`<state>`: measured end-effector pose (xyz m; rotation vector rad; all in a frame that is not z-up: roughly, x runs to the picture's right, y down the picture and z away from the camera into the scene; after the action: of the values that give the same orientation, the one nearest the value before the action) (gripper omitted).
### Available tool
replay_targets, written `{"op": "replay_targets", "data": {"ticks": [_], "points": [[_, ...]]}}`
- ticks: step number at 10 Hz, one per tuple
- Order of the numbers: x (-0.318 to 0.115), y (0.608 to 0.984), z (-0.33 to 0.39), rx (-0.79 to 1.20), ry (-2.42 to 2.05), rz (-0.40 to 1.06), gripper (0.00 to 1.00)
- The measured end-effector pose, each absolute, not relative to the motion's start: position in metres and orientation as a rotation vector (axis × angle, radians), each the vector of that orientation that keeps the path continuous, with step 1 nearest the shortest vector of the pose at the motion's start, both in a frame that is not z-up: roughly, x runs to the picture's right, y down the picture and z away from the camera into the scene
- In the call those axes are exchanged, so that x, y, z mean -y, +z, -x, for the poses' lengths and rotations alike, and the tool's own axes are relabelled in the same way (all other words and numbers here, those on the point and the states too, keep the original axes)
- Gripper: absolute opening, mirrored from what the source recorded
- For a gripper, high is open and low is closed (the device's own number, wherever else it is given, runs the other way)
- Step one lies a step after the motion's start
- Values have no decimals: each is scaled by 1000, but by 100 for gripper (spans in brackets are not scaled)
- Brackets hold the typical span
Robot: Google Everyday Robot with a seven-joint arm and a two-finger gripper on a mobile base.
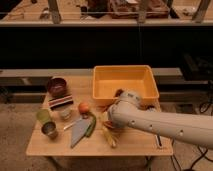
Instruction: Place pepper in tray
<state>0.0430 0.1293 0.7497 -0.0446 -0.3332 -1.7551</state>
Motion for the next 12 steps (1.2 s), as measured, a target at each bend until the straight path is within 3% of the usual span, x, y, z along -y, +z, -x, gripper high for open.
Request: {"op": "replay_targets", "data": {"ticks": [12], "points": [[-123,751,-44,366,-1762,72,80]]}}
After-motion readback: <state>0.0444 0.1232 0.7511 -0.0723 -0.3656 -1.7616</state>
